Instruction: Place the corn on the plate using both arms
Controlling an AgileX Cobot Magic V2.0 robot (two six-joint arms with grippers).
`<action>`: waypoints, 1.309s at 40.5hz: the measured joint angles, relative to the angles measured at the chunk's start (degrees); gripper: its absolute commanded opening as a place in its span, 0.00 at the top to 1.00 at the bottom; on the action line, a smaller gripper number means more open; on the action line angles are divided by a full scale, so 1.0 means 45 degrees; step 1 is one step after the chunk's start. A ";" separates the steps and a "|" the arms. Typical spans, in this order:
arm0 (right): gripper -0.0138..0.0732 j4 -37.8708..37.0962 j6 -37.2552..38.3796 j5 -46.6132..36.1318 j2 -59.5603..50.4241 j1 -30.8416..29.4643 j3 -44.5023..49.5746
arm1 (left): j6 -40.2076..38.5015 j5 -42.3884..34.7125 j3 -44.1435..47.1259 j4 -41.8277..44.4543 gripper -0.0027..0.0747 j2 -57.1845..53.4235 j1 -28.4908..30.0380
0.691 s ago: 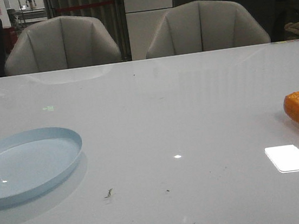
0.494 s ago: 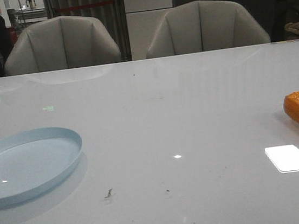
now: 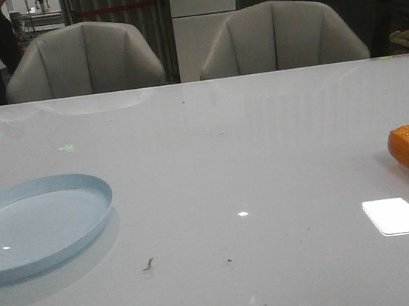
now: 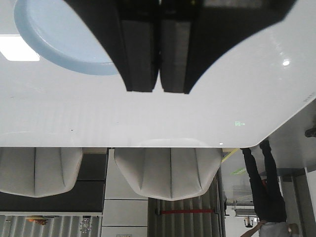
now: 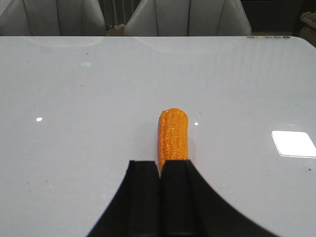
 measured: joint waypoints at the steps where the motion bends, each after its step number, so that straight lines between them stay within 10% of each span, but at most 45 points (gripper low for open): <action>1: 0.76 0.0000 0.0000 0.0000 0.0000 0.0000 0.0000 | 0.0000 0.0000 0.0000 0.0000 0.84 0.0000 0.0000; 31: 0.76 0.0236 0.0000 -0.1348 0.0000 0.0000 -0.0163 | 0.0000 -0.1428 0.0000 0.0000 0.84 0.0000 0.0000; 53: 0.76 0.0266 0.0000 0.1265 0.1783 0.0000 -0.7255 | 0.0000 -0.0004 -0.4321 0.1093 0.84 0.0784 0.0000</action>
